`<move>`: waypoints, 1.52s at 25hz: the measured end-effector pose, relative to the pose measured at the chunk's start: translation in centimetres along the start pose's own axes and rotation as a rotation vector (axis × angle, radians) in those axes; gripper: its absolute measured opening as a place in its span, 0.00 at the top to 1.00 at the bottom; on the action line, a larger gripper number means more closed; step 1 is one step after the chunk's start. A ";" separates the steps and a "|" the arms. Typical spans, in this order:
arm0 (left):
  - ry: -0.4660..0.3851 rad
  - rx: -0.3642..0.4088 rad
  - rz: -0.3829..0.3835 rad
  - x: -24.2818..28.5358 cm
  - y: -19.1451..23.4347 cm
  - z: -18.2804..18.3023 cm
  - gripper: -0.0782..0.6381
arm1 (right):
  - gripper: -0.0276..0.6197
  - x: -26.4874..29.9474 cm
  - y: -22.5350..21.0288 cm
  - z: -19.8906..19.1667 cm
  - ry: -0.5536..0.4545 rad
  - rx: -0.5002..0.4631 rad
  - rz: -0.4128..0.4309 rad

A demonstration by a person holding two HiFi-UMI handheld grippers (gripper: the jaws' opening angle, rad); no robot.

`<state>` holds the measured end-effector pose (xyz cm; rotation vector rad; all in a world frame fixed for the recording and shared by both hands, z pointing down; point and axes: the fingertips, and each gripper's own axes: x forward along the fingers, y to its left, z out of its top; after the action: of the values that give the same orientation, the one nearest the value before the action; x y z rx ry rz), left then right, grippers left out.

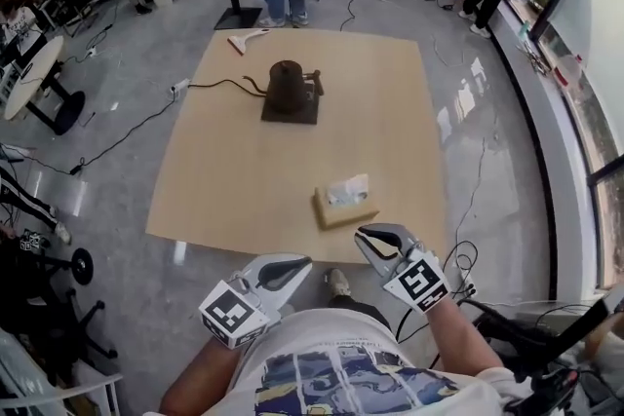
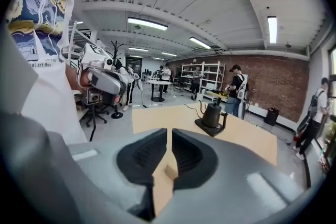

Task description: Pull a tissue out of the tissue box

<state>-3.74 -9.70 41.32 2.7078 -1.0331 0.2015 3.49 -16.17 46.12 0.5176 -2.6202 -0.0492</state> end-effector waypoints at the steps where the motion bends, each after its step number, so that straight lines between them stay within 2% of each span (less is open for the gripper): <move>1: 0.002 -0.001 0.012 0.6 0.3 0.1 0.89 | 0.93 0.3 -0.9 -0.3 0.003 -0.009 0.008; 9: 0.014 -0.019 0.086 5.0 3.2 0.7 0.89 | 0.88 3.0 -7.3 -2.9 0.055 -0.058 0.088; 21: 0.012 -0.085 0.211 7.5 5.2 0.5 0.89 | 0.77 8.2 -12.3 -8.7 0.175 -0.082 0.249; 28: 0.029 -0.120 0.278 7.3 6.1 -0.1 0.89 | 0.66 11.4 -13.9 -12.9 0.267 -0.044 0.331; 34: 0.042 -0.131 0.306 7.6 7.1 -0.1 0.89 | 0.55 13.6 -14.7 -14.2 0.275 0.025 0.395; 38: 0.048 -0.136 0.307 7.7 6.8 -0.1 0.89 | 0.53 14.2 -14.3 -14.9 0.288 0.078 0.430</move>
<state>-2.62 -19.52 44.22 2.4024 -1.3913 0.2379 3.55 -33.85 63.88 -0.0237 -2.3983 0.2477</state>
